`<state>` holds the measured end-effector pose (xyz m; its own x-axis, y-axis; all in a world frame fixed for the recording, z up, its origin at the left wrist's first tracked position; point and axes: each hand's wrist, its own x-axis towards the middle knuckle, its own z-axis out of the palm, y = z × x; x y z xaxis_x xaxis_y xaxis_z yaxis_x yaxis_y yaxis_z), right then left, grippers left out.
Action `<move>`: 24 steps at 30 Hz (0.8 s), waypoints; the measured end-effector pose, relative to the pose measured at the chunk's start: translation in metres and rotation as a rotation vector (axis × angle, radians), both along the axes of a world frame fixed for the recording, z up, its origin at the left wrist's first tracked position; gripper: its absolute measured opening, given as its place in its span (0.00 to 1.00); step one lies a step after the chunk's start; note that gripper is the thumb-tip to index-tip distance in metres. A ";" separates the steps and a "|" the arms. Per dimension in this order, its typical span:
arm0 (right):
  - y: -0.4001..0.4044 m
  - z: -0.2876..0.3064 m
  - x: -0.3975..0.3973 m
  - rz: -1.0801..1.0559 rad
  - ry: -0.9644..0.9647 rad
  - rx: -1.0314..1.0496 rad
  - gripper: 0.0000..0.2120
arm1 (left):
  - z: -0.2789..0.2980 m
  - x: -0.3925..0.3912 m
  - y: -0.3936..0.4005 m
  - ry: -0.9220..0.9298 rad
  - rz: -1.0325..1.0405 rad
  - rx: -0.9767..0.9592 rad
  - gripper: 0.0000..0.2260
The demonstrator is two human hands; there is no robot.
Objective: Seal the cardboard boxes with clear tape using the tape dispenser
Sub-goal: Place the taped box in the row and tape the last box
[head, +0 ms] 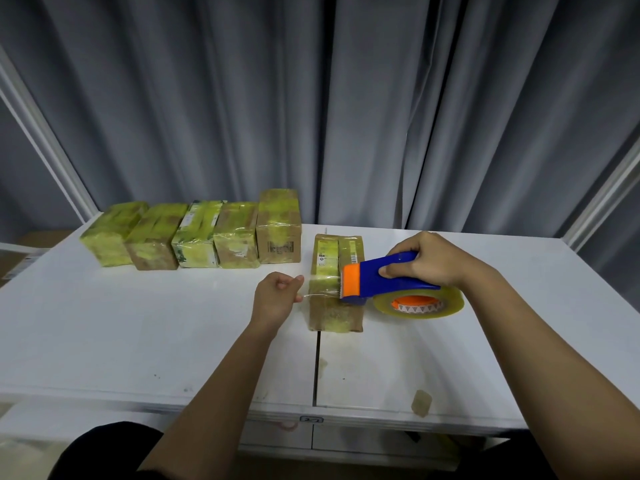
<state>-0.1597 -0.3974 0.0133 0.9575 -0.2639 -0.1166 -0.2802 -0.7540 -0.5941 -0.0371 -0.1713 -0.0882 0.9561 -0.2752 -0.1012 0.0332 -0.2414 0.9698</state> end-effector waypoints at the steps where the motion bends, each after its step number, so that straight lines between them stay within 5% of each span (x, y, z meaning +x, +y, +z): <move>1: 0.000 -0.001 0.001 0.000 0.003 0.001 0.17 | -0.001 0.000 0.000 0.010 0.002 0.004 0.08; 13: -0.006 -0.007 0.005 -0.012 0.028 0.007 0.17 | -0.014 0.004 -0.006 0.167 -0.033 0.017 0.15; 19: -0.004 -0.010 0.002 -0.034 0.024 0.017 0.17 | -0.011 -0.002 -0.009 0.680 -0.141 -0.258 0.14; 24: 0.001 -0.007 -0.002 -0.038 0.028 0.019 0.16 | -0.019 -0.008 -0.012 0.720 -0.200 -0.098 0.21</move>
<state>-0.1616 -0.3965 0.0060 0.9430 -0.2979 -0.1482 -0.3252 -0.7310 -0.5999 -0.0448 -0.1832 -0.1069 0.5935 -0.4764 -0.6487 0.6320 -0.2232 0.7421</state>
